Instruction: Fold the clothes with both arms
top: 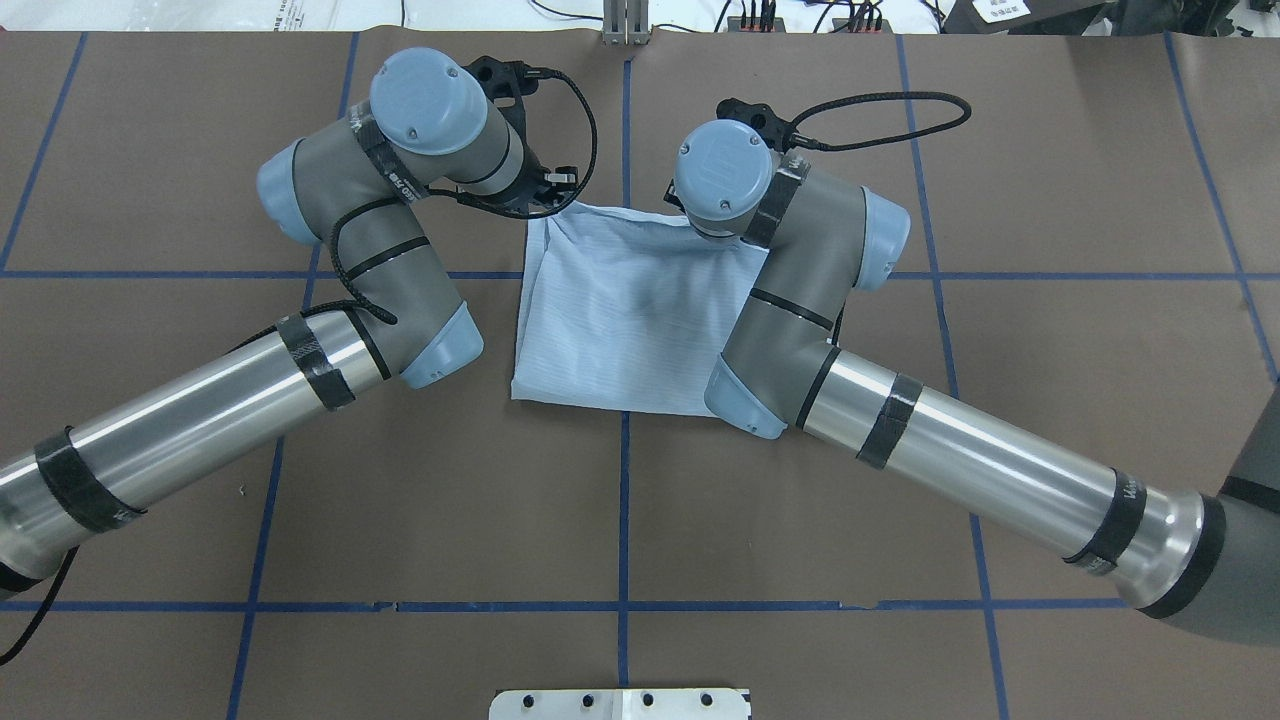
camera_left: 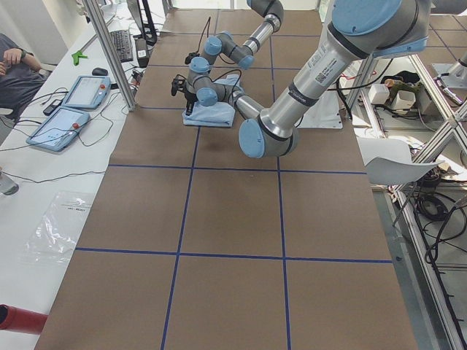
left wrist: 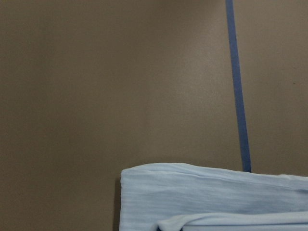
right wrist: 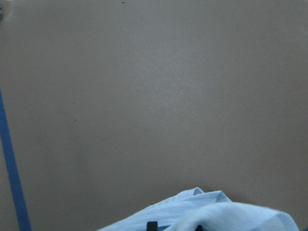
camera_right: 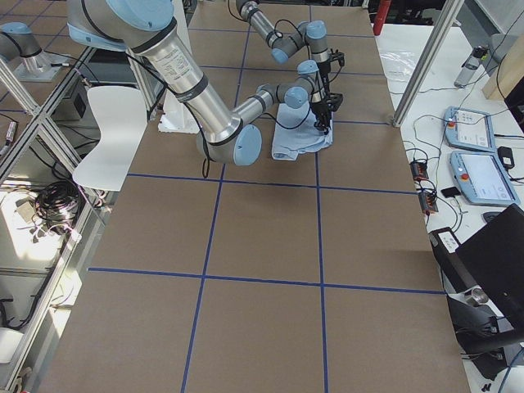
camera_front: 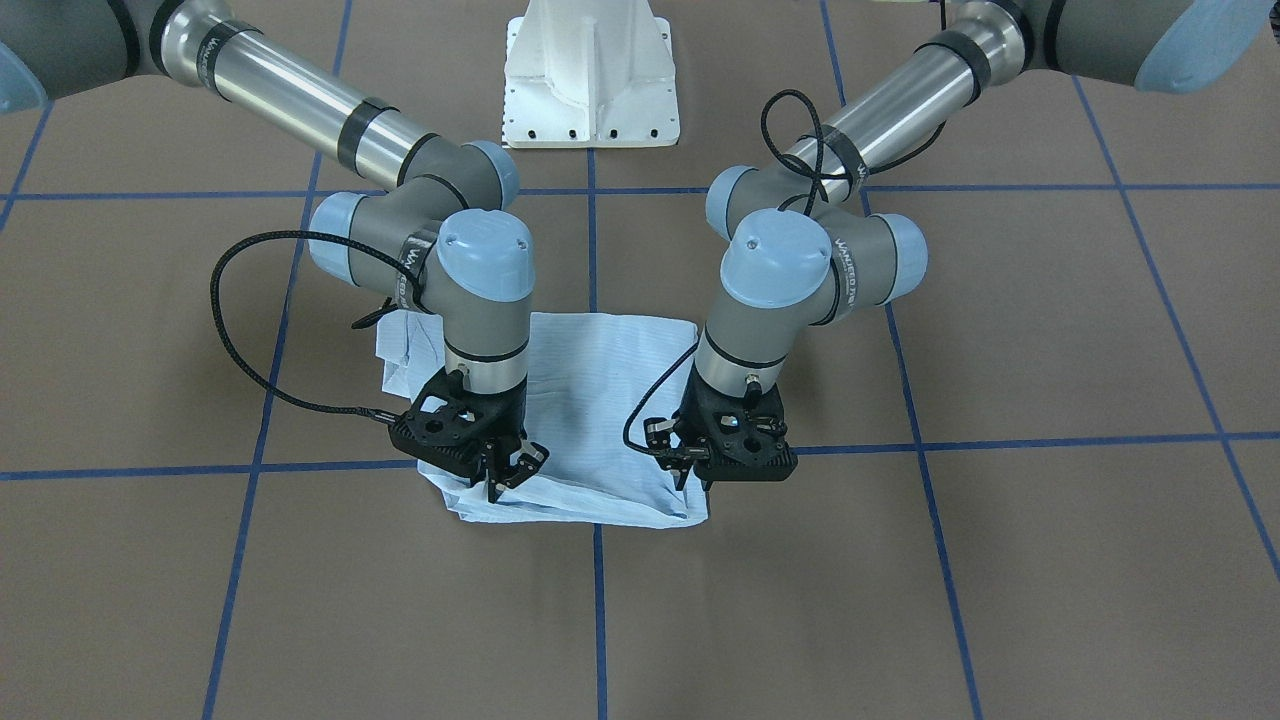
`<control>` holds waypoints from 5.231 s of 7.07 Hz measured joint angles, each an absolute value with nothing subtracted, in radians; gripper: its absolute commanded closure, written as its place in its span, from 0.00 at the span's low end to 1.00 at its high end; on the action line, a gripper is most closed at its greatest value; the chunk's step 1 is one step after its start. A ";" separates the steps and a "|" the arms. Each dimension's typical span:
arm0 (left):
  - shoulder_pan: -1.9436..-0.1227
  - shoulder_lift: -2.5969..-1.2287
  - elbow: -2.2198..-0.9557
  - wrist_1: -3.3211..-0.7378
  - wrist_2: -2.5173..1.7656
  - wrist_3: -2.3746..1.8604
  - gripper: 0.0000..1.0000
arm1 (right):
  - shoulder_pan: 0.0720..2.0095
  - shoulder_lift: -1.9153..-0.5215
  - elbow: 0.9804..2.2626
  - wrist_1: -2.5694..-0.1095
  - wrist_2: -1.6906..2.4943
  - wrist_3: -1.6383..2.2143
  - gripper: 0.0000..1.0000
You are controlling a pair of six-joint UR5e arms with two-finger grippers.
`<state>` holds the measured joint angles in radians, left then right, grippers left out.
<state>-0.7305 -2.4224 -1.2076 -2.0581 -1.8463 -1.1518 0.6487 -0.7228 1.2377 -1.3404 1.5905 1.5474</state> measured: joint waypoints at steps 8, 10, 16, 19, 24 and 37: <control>-0.713 -2.305 -1.324 -2.054 -1.936 -1.038 0.00 | 0.679 -0.902 1.507 -1.411 1.780 1.310 0.00; -0.713 -2.260 -1.395 -2.050 -1.943 -1.034 0.00 | 0.600 -0.954 1.649 -1.512 1.754 1.347 0.00; -0.714 -2.238 -1.474 -2.043 -1.947 -1.035 0.00 | 0.488 -1.090 1.756 -1.484 1.698 1.359 0.00; -0.713 -2.231 -1.478 -2.043 -1.946 -1.035 0.00 | 0.478 -1.125 1.766 -1.483 1.685 1.358 0.00; -0.713 -2.230 -1.480 -2.042 -1.944 -1.035 0.00 | 0.453 -1.141 1.753 -1.482 1.668 1.359 0.00; -1.253 -1.630 -1.892 -1.708 -2.149 -0.125 0.00 | 1.320 -1.519 1.850 -1.724 2.174 -0.035 0.00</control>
